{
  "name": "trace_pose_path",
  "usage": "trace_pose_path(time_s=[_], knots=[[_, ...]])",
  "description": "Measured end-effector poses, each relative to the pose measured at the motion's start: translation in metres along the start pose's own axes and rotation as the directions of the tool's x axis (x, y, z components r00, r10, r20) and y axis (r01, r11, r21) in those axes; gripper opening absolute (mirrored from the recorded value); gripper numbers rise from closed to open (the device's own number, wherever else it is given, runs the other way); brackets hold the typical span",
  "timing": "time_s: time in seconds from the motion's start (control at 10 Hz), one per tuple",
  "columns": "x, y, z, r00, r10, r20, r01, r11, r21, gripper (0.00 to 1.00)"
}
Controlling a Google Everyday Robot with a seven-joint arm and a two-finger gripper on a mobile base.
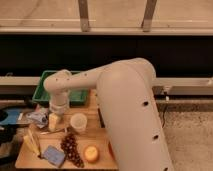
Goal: Place fork in tray
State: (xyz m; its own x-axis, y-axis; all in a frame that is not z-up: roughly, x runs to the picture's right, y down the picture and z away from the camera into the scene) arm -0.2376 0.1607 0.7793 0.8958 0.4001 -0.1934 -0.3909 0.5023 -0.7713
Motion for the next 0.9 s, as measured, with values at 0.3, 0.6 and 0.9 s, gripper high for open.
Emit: trace_pose_path(time_s=[0.3, 0.6, 0.9], knots=[[0.001, 0.003, 0.024, 1.000, 0.000, 0.012, 0.001, 0.999, -0.041, 0.80], [-0.006, 0.012, 0.034, 1.000, -0.014, 0.020, 0.015, 0.998, -0.065, 0.80], [-0.012, 0.027, 0.039, 0.999, -0.037, 0.028, 0.039, 0.996, -0.075, 0.80]])
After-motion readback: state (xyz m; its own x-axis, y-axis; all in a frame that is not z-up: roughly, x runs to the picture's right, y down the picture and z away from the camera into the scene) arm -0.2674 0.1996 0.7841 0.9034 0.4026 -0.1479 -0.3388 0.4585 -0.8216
